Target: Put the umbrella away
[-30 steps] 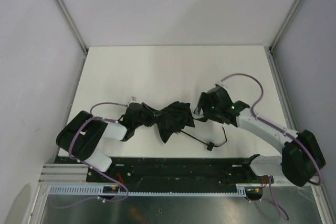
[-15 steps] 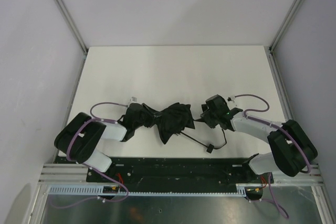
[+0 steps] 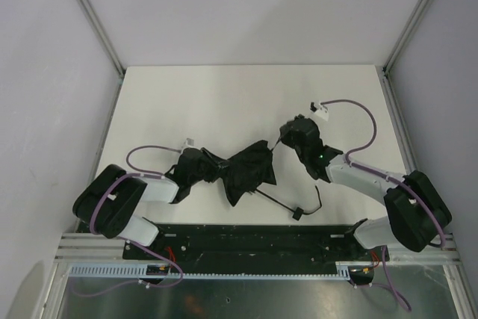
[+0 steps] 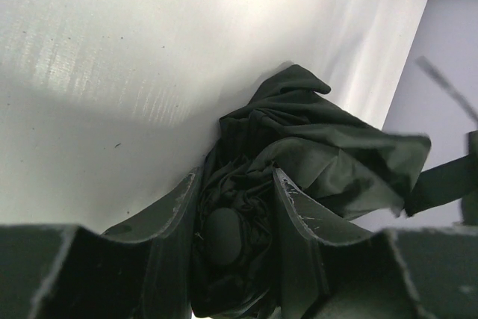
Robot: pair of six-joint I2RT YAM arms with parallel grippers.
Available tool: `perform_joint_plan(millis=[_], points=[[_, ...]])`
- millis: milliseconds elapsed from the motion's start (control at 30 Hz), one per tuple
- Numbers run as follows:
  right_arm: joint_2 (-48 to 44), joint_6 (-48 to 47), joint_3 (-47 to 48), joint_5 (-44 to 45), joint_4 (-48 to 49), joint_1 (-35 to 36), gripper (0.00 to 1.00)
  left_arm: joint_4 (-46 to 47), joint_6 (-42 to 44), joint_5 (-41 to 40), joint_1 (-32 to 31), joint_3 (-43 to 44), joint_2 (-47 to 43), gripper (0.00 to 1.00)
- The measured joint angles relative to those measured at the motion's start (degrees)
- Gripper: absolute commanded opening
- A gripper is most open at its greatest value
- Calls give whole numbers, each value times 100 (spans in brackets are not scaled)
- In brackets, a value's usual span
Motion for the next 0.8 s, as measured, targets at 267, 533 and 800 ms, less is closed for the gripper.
perform_joint_plan(millis=[267, 533, 800], points=[[807, -1038, 820, -146, 1394, -26, 0, 63, -9, -4, -9, -9, 4, 0], [1539, -1397, 870, -879, 2702, -48, 0, 232, -63, -24, -20, -98, 37, 0], [1757, -1615, 1893, 33, 1751, 299, 3, 295, -109, -59, -28, -125, 37, 0]])
